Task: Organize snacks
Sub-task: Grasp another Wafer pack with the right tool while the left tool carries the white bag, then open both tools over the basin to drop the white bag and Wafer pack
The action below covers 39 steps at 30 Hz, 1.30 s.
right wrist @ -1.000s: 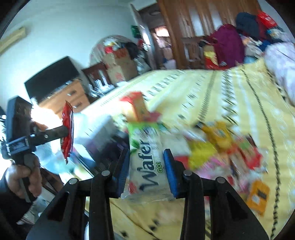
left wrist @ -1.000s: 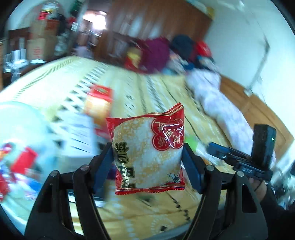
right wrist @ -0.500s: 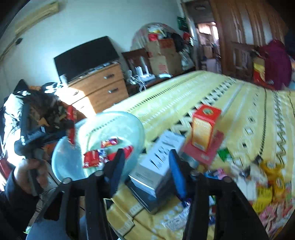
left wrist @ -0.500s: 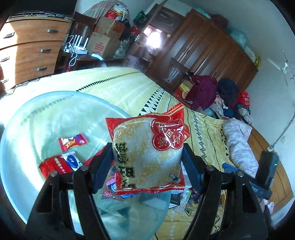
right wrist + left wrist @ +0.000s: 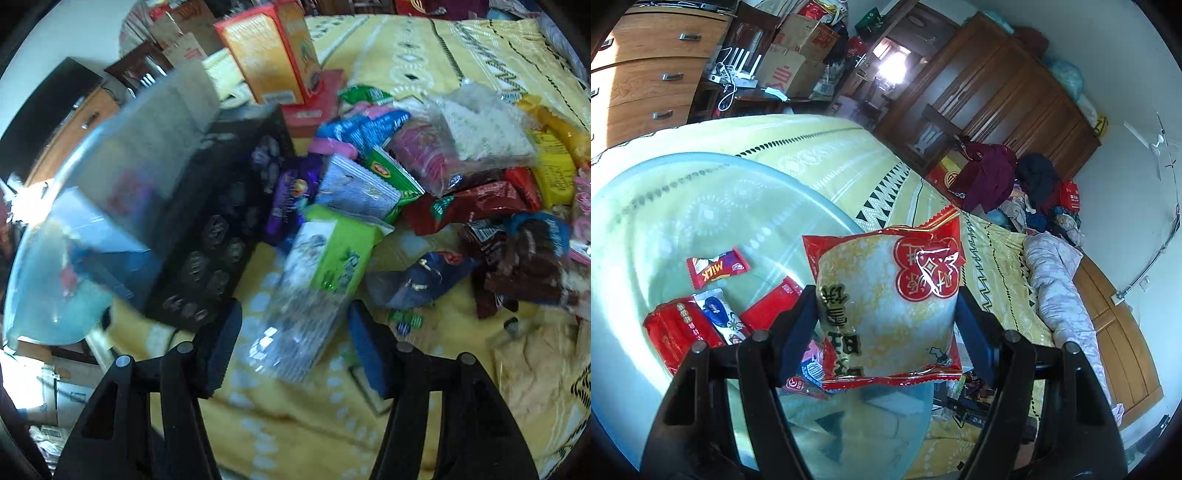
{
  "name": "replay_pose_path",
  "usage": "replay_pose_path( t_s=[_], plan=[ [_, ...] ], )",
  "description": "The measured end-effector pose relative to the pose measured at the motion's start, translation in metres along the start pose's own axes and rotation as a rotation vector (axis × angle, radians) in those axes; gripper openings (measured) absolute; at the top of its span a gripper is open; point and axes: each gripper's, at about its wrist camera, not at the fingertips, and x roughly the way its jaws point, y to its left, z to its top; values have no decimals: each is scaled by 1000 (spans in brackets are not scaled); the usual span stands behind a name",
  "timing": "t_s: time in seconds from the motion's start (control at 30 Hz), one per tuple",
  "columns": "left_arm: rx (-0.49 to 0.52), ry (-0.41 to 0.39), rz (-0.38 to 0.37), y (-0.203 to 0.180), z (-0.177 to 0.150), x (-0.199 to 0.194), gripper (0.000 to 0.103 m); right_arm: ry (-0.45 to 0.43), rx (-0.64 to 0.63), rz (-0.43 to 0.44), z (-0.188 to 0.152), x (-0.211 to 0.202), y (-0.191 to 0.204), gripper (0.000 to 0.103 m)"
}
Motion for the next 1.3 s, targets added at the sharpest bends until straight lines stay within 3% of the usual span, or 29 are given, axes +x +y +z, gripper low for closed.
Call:
replay_pose_path(
  t_s=[0.13,0.37,0.47,0.57,0.73,0.9,1.3],
  plan=[
    [5,8,-4,1,0,-1,74,-11,-18,7,2,-4,-7,43],
    [15,14,16,0,2,1,74,-234,-67,26,18,-96,1,42],
    [50,16,71,-3,2,1,74,-355,-122,77,44,-139,25,42],
    [92,13,147,-3,3,1,74,-416,-218,152,65,-168,70,42],
    [155,13,239,-4,3,-1,74,-363,-399,291,88,-159,161,42],
    [169,19,276,2,2,-6,74,-270,-496,346,82,-122,218,41],
    [151,27,288,9,3,-6,74,-189,-510,347,71,-82,240,40]
  ],
)
